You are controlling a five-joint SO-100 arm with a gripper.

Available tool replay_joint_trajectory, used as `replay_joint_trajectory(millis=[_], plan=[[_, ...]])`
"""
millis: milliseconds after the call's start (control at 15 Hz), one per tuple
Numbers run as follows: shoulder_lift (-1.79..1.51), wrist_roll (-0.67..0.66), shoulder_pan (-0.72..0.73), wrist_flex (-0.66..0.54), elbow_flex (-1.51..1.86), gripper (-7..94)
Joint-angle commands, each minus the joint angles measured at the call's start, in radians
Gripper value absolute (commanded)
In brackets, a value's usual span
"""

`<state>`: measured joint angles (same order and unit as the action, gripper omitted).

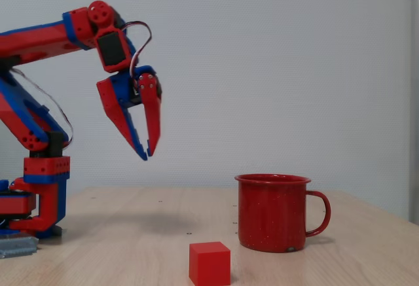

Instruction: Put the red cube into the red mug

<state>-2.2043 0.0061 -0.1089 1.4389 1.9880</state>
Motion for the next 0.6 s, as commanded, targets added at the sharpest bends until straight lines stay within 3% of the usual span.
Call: replay_joint_trajectory(millis=[0,533], plan=[[0.04,-0.043,-0.037,0.003,-0.121,0],[0.341,-0.337,-0.238,0.011,-0.368,0]])
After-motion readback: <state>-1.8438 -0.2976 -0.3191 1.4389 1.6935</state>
